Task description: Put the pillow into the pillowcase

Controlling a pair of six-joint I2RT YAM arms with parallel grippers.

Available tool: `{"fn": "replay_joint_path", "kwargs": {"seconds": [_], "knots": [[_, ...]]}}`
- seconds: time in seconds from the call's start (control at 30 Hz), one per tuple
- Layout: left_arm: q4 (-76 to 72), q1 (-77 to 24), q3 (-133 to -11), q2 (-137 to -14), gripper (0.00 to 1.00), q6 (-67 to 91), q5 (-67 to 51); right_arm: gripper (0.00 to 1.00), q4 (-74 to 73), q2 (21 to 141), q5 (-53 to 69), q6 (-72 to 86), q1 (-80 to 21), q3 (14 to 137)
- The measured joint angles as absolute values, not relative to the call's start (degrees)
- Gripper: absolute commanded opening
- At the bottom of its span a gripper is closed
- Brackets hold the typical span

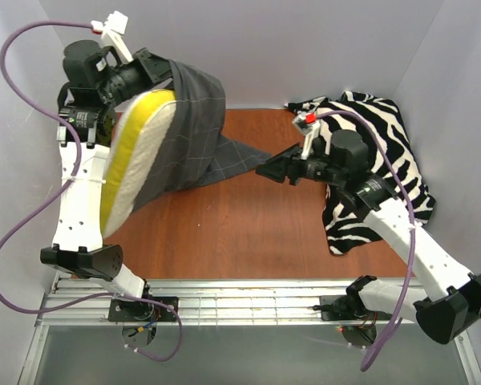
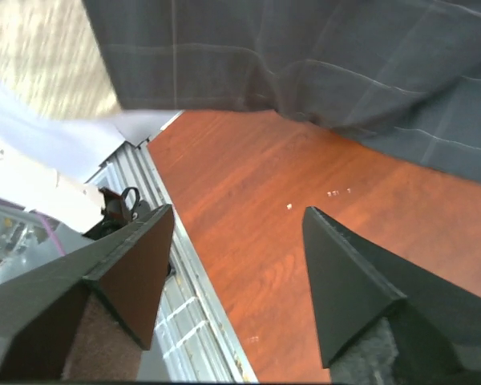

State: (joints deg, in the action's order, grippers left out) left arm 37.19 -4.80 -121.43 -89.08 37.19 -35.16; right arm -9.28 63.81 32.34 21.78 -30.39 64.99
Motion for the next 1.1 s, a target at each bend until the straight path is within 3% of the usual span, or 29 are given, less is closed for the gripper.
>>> {"fn": "replay_joint_path", "kwargs": {"seconds": [0.3, 0.53, 0.9, 0.93, 1.1], "knots": [[34.1, -11.6, -122.3, -92.2, 0.0, 37.6, -29.7, 0.63, -3.8, 83.0, 14.7, 21.2, -49.7, 80.2], [33.1, -14.0, -121.7, -92.3, 0.0, 37.1, -28.2, 0.68, -2.6, 92.6, 9.3, 22.1, -51.1, 92.7], [31.8, -15.0, -119.2, -91.9, 0.0, 36.5, -27.3, 0.68, -4.7, 93.2, 7.2, 22.3, -51.8, 95.5], [31.6, -15.0, -119.2, -91.9, 0.0, 36.5, -27.3, 0.66, -5.5, 93.6, 5.9, 21.9, -51.9, 96.6], [31.0, -15.5, -118.4, -91.6, 0.0, 36.3, -26.9, 0.02, -7.1, 97.3, 0.6, 18.9, -52.1, 99.2]]}}
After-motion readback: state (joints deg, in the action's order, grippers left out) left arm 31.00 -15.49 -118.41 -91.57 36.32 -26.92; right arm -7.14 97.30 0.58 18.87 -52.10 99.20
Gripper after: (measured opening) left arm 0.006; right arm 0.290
